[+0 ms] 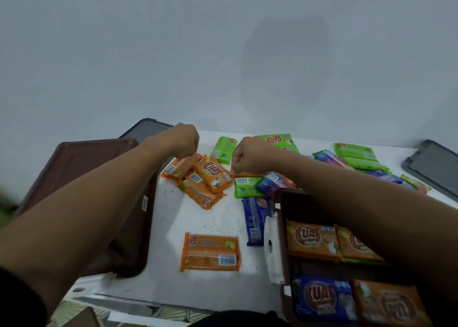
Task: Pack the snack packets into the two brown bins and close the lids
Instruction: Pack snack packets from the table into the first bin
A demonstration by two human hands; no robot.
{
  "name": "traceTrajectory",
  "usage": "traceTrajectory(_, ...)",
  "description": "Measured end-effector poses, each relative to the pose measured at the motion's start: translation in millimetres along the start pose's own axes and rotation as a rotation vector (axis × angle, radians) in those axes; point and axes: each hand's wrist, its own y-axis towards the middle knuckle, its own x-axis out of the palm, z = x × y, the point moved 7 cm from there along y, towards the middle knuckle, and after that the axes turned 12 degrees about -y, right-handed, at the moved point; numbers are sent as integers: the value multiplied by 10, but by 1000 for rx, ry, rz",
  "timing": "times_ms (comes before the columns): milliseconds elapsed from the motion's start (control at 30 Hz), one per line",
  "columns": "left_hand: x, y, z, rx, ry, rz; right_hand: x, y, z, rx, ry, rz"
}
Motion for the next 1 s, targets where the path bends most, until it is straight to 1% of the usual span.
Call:
traceTrajectory(100, 96, 85, -241, -84, 70, -18, 126, 182, -164, 9, -18, -44)
traceTrajectory(200, 239, 118, -405, -161, 99, -97, 268, 326, -282, 32, -37, -90)
traceTrajectory(267, 357, 129, -502, -217, 66, -162, 333, 401, -359, 30, -72, -111)
traceTrajectory(333, 404, 113, -533, -239, 29, -196, 354, 465, -417, 35, -98, -114)
traceTrajectory(533, 457, 155, -557, -249, -47, -212, 494, 623, -488, 106, -145, -86)
traceTrajectory(633, 439, 135, -561, -261, -139, -213, 528, 627, -501, 133, -135, -75)
traceTrajectory(733, 327, 99, -573, -256, -275, -150, 493, 635, -449, 151, -93, -58)
traceTrajectory(833, 201, 39, -519, -204, -387, -128, 360, 559, -354, 157, -35, -32)
traceTrajectory(933, 126, -37, -424, -153, -631, -152, 114, 385, -229, 151, 62, 17)
traceTrajectory(1000, 50, -94, -337, -112, -734, -131, -71, 242, -118, 138, 140, 68)
